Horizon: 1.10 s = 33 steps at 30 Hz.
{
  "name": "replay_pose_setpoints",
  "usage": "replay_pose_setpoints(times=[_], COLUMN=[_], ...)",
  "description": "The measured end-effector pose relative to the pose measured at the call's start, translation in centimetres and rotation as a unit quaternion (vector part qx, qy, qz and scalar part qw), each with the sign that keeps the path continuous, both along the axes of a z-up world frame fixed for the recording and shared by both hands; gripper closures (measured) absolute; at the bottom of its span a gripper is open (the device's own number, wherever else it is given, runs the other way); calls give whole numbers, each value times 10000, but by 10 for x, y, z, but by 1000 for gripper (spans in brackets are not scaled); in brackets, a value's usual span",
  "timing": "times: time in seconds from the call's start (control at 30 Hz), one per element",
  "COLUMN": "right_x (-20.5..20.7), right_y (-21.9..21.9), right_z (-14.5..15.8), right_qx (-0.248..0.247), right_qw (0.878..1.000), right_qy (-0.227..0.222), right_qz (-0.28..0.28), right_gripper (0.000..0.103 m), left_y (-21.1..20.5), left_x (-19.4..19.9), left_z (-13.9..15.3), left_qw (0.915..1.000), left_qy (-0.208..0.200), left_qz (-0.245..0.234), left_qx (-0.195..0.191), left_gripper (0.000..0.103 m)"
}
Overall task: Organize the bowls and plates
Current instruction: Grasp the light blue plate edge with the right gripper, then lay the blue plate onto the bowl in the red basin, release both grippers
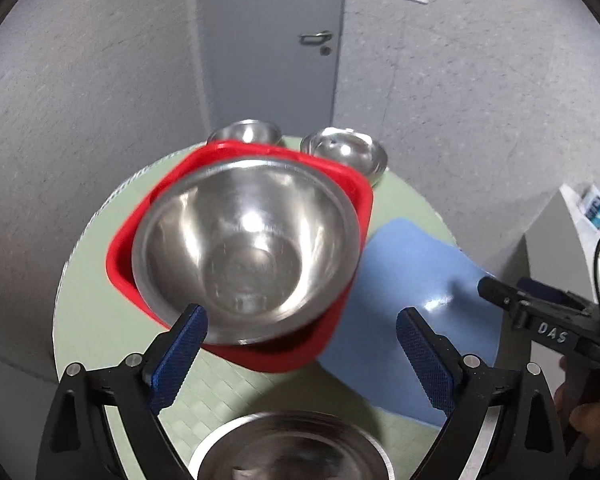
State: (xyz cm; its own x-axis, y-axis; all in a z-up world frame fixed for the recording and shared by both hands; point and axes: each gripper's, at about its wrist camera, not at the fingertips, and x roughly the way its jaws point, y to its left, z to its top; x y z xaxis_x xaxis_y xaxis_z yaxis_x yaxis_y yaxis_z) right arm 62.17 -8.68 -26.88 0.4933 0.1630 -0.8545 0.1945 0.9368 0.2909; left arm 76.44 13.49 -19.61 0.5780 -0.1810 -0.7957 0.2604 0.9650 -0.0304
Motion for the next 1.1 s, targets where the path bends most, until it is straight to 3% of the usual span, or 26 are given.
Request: replay_pose_setpoints(times=[0.1, 0.2, 0.27, 0.33, 0.37, 0.4, 0.53, 0.73, 0.83, 0.93, 1.03, 1.07, 1.1], right_x=[9, 16, 23, 29, 30, 32, 36, 41, 42, 41, 40, 39, 39], right_y=[-12, -26, -32, -40, -44, -51, -65, -85, -84, -91, -93, -94, -94], right_z=[-23, -46, -58, -71, -76, -82, -93, -98, -97, -101, -101, -102, -102], right_qx=[186, 634, 897, 1600, 1870, 2153, 2536, 2702, 2624, 2758, 2758, 2752, 2758], right_qw=[9995, 9960, 9924, 9813, 9759, 9694, 9590, 9533, 9538, 9499, 9492, 9493, 9492], right_qy=[179, 389, 443, 471, 471, 447, 341, 300, 294, 309, 298, 295, 293], right_qz=[189, 493, 710, 965, 1025, 1088, 1217, 1317, 1432, 1438, 1483, 1491, 1486], right_gripper=[24, 34, 50, 85, 88, 89, 90, 90, 90, 90, 90, 90, 90], left_y=[-19, -39, -49, -56, -60, -63, -78, -99, -114, -133, -142, -141, -139], left_x=[-5, -14, -15, -15, -15, -16, -12, -3, -4, -3, 4, 8, 10], left_z=[-5, -13, -17, -22, -24, -26, -36, -48, -43, -39, -50, -55, -60], left_qw=[9993, 9970, 9949, 9925, 9915, 9907, 9870, 9815, 9840, 9878, 9893, 9890, 9882], left_qy=[54, 191, 222, 322, 339, 337, 405, 421, 327, 239, 439, 568, 698], left_qz=[376, 752, 986, 1176, 1259, 1319, 1546, 1796, 1651, 1442, 1307, 1301, 1317], left_qx=[39, -25, 40, -11, 1, 38, 152, 512, 589, 532, 477, 413, 347], left_gripper=[10, 10, 10, 10, 10, 10, 10, 10, 23, 25, 29, 40, 44])
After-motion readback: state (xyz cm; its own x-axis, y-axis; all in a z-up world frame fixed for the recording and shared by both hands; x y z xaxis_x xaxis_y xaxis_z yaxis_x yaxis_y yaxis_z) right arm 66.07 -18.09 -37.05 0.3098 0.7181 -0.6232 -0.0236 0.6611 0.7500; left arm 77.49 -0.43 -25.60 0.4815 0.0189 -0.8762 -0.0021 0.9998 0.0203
